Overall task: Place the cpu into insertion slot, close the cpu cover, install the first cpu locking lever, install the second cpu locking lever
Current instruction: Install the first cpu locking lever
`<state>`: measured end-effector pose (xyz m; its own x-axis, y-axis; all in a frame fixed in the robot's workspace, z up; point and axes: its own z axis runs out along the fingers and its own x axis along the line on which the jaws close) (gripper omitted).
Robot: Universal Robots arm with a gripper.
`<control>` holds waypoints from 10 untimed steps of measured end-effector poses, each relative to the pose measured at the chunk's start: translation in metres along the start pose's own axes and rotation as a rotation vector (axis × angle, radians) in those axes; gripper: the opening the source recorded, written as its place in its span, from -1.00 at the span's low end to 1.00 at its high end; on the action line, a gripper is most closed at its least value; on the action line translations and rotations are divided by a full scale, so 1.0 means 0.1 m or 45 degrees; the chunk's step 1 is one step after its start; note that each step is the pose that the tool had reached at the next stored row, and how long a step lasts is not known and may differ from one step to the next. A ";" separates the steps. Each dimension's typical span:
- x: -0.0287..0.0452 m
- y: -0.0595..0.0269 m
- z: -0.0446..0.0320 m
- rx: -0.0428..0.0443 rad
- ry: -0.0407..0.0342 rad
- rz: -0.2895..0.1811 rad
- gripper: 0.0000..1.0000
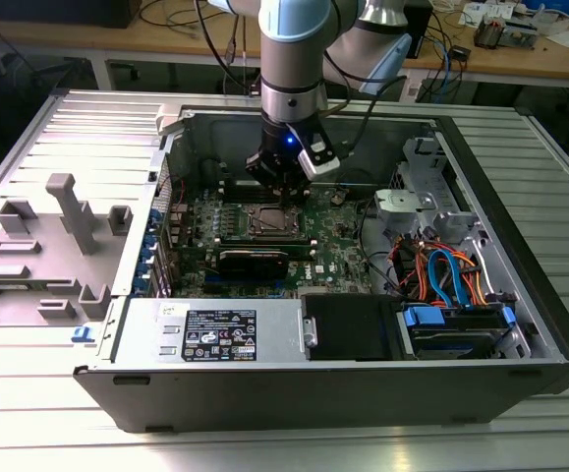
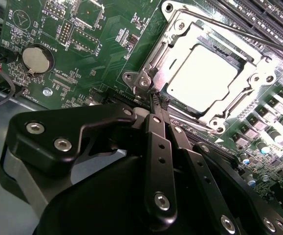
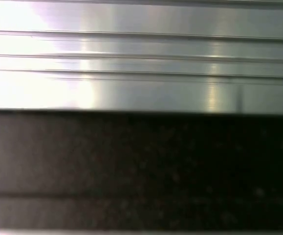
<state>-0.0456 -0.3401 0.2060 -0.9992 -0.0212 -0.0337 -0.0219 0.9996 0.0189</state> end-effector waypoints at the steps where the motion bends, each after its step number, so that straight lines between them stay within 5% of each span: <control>1: 0.000 -0.001 0.001 0.000 0.0000 0.000 -0.79; 10: -0.002 -0.014 0.013 0.001 -0.0001 0.000 -0.79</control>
<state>-0.0454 -0.3415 0.2047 -0.9992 -0.0213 -0.0337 -0.0219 0.9996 0.0184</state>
